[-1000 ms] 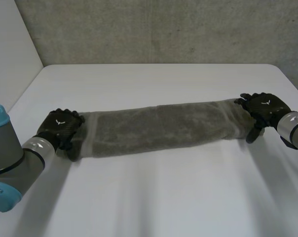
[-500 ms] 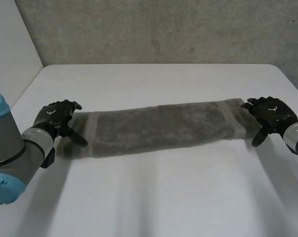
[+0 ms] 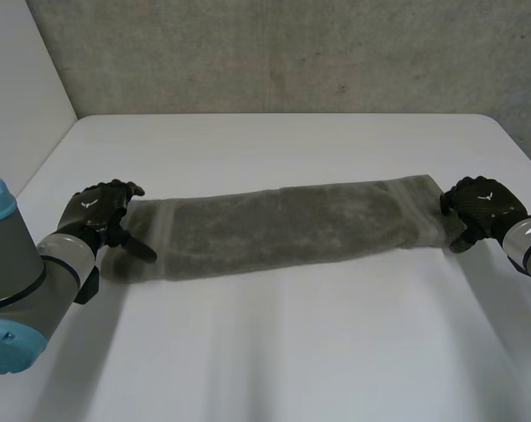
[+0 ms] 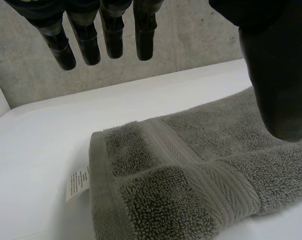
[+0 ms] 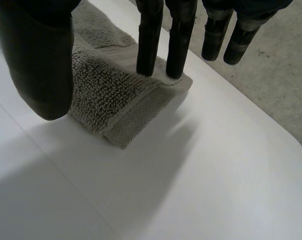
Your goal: Fold the towel.
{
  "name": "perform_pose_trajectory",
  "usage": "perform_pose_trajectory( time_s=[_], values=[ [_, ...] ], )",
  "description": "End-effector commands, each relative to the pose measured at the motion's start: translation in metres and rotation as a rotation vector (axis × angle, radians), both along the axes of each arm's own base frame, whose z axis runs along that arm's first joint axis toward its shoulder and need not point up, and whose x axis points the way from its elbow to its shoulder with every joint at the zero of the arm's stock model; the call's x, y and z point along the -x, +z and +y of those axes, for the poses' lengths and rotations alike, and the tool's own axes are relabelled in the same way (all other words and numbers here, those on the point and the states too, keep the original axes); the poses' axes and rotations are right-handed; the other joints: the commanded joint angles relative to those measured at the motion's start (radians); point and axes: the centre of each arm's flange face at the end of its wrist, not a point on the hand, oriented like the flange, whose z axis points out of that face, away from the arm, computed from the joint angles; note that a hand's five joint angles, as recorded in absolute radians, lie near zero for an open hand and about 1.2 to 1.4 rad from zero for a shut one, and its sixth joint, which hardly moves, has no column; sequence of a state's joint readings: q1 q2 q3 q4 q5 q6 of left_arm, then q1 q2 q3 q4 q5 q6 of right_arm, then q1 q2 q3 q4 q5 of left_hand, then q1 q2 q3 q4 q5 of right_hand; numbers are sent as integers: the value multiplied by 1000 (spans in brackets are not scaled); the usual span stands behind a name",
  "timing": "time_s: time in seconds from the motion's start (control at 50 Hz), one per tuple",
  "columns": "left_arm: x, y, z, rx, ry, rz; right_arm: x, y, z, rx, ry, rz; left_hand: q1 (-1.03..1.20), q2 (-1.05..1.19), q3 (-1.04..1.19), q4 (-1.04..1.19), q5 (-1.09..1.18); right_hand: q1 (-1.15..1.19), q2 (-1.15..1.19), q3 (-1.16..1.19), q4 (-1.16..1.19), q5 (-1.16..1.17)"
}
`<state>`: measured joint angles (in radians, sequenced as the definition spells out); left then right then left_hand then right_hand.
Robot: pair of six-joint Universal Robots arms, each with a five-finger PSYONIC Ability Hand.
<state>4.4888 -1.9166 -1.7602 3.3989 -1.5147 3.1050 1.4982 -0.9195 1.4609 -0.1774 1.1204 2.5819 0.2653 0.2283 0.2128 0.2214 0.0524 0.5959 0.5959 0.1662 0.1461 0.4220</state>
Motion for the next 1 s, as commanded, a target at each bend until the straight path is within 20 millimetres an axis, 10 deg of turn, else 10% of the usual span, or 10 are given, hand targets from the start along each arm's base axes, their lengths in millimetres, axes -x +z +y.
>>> perform_pose_trajectory(
  time_s=[0.02,0.12,0.42,0.66,0.78,1.0],
  values=[
    [0,0,1,0,-1,0,-1,-2,0,-7,6,-5,-99,-62,-38,-47,-52,272,272,8,28,271],
    [0,0,2,-1,0,0,-1,-3,-2,-8,25,-13,-102,-65,-38,-47,-52,773,773,8,28,772],
    [-3,2,2,16,24,-3,70,31,-21,84,-123,-5,-99,-62,-38,-47,-52,800,800,8,28,800],
    [-4,4,3,22,24,-1,87,55,-19,173,-21,31,-102,-65,-38,-47,-52,800,800,8,28,800],
    [-2,12,4,49,17,-5,73,92,-4,258,20,41,-102,-65,-38,-47,-52,800,800,8,28,800],
    [4,46,1,158,-2,20,-59,139,49,348,361,-79,-102,-65,-38,-47,-52,800,800,8,28,800]
  ],
)
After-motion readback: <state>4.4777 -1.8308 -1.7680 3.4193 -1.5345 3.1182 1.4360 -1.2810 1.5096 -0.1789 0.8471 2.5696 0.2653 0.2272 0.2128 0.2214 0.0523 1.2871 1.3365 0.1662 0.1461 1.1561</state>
